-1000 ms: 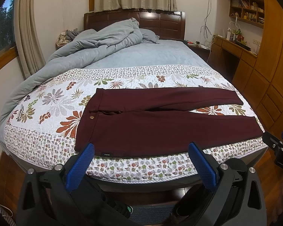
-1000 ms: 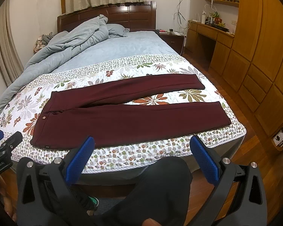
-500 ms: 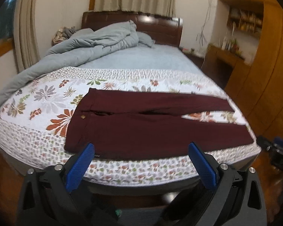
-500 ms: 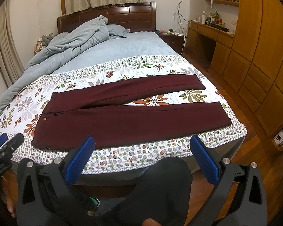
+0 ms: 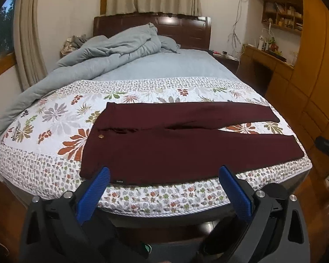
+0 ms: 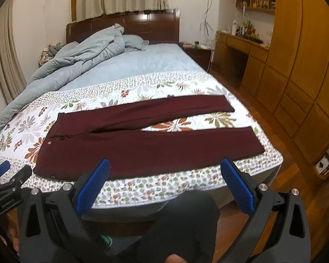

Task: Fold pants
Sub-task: 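Lower both tools onto the trouser legs and close on the hems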

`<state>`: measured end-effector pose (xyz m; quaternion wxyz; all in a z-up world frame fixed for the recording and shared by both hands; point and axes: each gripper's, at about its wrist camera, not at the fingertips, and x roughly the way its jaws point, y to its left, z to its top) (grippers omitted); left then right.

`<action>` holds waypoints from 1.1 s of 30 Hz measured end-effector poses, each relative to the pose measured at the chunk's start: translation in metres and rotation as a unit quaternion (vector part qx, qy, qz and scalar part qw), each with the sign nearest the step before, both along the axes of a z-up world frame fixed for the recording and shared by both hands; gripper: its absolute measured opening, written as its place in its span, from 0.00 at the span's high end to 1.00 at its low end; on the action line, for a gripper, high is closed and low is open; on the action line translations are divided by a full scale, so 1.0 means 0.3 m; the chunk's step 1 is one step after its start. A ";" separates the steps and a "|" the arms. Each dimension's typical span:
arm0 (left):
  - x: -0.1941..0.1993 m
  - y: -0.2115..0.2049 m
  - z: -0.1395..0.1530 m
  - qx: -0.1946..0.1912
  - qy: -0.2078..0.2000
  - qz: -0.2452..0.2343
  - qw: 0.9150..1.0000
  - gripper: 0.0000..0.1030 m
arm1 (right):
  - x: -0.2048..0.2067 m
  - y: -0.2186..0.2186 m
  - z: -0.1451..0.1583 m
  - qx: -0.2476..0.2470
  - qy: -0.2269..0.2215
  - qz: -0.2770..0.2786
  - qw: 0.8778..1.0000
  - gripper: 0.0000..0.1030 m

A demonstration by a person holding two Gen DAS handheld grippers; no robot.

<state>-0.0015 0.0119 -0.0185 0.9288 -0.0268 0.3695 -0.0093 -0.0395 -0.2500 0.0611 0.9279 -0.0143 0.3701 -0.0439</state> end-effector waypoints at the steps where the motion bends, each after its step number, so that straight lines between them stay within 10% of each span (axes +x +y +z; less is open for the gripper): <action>1: 0.006 0.002 -0.003 -0.001 0.002 0.002 1.000 0.04 | 0.003 0.000 0.001 -0.002 -0.002 0.001 1.000 0.02; 24: 0.351 0.201 -0.189 0.009 0.094 0.063 0.994 0.03 | 0.314 -0.054 -0.133 -0.027 -0.002 0.087 0.996 0.02; 26: 0.420 0.288 -0.203 -0.015 0.103 0.068 0.992 0.03 | 0.428 -0.095 -0.227 -0.050 0.061 0.097 0.992 0.02; 33: 0.734 0.691 -0.279 -0.045 0.125 0.122 0.984 0.04 | 0.688 -0.387 -0.353 0.087 0.119 0.091 0.985 0.02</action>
